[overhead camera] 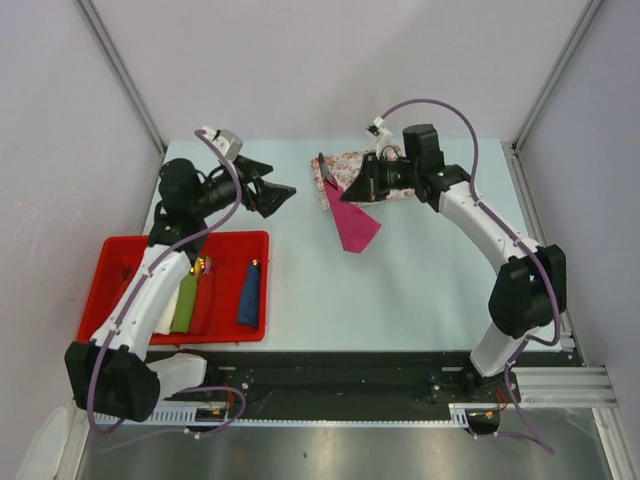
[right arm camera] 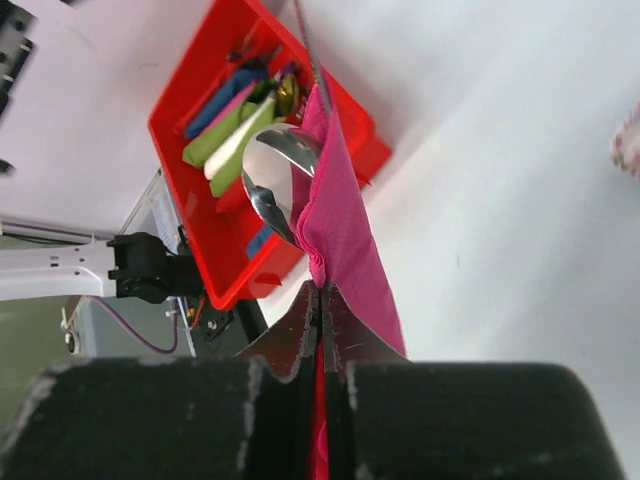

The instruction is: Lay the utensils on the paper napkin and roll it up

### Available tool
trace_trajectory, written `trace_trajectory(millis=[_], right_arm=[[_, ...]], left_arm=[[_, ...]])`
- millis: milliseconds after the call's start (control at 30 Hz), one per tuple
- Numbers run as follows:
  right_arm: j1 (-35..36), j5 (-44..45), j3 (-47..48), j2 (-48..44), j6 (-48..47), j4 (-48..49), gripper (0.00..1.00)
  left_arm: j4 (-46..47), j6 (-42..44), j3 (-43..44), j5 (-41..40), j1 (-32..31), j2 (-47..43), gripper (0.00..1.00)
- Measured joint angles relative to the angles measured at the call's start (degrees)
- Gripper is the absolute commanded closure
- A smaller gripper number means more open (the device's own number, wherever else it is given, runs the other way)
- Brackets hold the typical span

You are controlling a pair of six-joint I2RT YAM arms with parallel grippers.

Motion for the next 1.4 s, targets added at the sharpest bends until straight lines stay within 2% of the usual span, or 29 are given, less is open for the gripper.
trace_trajectory(millis=[100, 300, 433, 600, 767, 1033, 1100, 1400], right_arm=[[0.5, -0.5, 1.9, -2.6, -1.2, -0.3, 1.0], [2.0, -1.0, 3.6, -7.8, -4.2, -0.7, 1.0], [3.4, -1.2, 3.6, -11.2, -6.4, -0.9, 1.0], [5.4, -1.4, 3.6, -14.7, -9.8, -0.9, 1.0], [8.2, -1.1, 3.6, -17.6, -14.2, -1.3, 1.0], [13.4, -0.8, 2.8, -21.8, -20.4, -1.3, 1.0], [14.1, -0.8, 2.4, -22.2, -21.4, -1.2, 1.0], [16.0, 0.8, 1.8, -22.2, -23.7, -1.2, 1.0]], left_arm=[[0.4, 0.3, -1.0, 6.2, 1.0, -2.6, 0.01], [13.1, -7.0, -11.5, 14.8, 1.5, -5.6, 0.07], [22.2, -11.9, -14.6, 17.7, 0.3, -5.4, 0.09], [32.6, -15.3, -16.4, 20.1, -4.0, -5.3, 0.1], [40.6, -19.5, -17.0, 21.3, -7.1, -3.7, 0.17], [46.0, -23.1, -17.0, 21.3, -12.0, -2.7, 0.24], [46.6, -23.7, -17.0, 21.2, -12.3, -2.7, 0.28], [48.0, -26.6, -15.1, 21.1, -12.6, -2.6, 0.34]])
